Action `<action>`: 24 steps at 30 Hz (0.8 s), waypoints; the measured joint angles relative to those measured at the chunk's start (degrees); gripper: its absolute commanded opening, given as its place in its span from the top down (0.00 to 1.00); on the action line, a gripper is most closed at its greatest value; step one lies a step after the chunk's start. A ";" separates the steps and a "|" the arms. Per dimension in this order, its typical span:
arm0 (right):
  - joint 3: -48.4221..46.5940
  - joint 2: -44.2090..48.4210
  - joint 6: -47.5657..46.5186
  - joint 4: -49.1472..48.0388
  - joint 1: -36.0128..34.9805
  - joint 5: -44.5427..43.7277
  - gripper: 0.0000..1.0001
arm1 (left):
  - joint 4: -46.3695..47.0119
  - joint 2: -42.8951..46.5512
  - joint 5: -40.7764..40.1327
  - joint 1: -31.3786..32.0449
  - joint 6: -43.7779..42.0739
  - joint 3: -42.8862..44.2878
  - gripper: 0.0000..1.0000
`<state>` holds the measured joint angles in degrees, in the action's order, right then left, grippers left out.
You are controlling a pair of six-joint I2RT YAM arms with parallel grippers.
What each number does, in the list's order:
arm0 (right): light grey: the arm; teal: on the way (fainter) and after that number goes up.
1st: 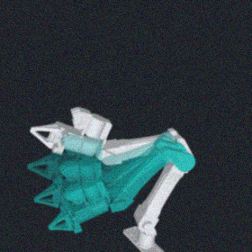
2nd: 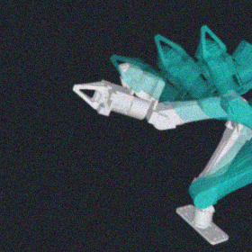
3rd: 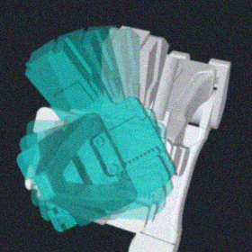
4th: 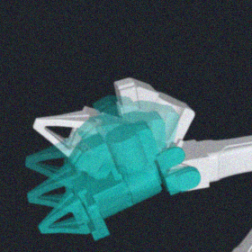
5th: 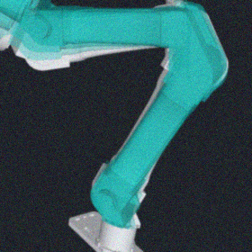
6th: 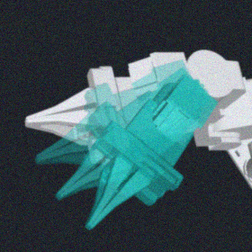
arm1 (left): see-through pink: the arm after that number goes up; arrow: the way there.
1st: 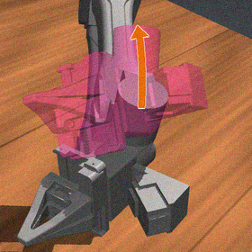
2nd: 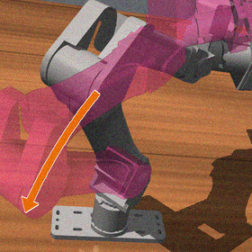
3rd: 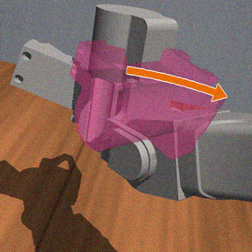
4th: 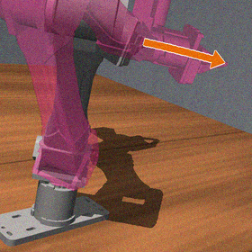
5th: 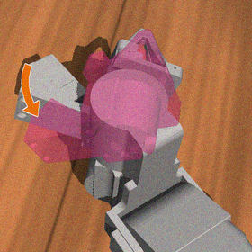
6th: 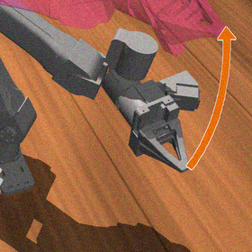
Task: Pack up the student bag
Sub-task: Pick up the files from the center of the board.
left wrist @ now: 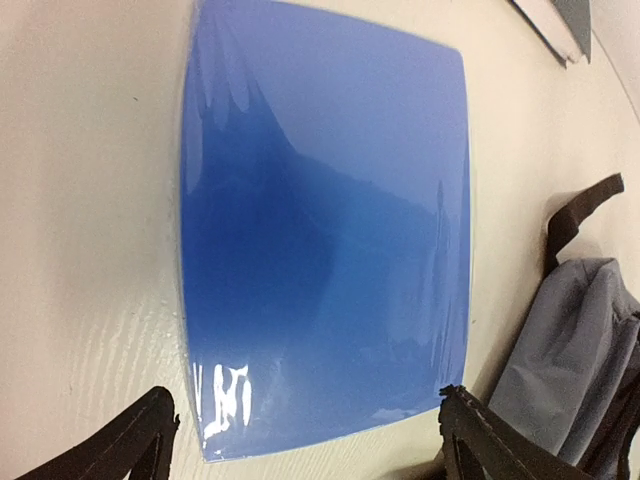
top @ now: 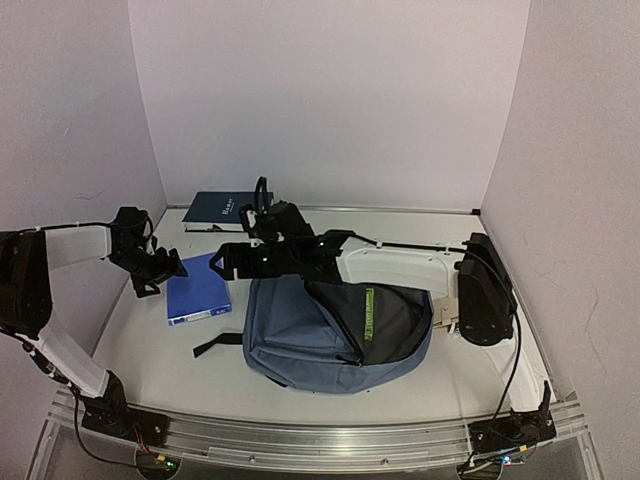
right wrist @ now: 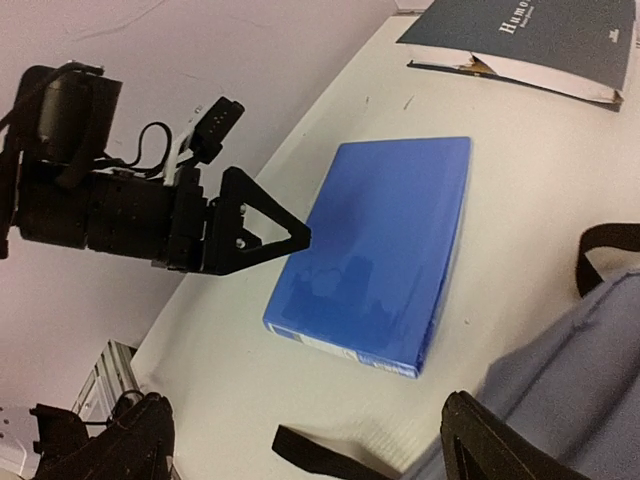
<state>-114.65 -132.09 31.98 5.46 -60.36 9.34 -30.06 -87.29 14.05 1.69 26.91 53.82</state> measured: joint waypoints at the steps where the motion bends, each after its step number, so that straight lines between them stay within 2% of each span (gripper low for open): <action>1: -1.81 -1.83 0.54 -0.02 0.00 0.48 0.14 | -0.01 0.47 0.32 -0.98 0.39 0.00 0.08; 6: -9.50 -10.97 2.59 0.09 0.00 2.12 0.20 | 0.54 -0.27 1.24 -4.95 2.03 -0.93 0.08; 11: -14.73 -18.59 4.05 0.84 0.00 2.14 0.23 | 2.09 -2.39 3.33 -5.20 3.46 -3.26 0.10; 20: -26.40 -26.76 6.39 4.53 -0.07 -0.13 0.25 | 5.46 -6.87 6.85 -5.17 3.58 -4.53 0.26; 24: -28.04 -28.59 7.52 5.49 -0.07 -0.53 0.25 | 7.63 -7.79 8.55 -5.15 3.57 -4.50 0.28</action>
<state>-142.68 -160.68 39.50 10.95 -60.42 8.82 -22.44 -95.08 22.60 -3.47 30.48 49.32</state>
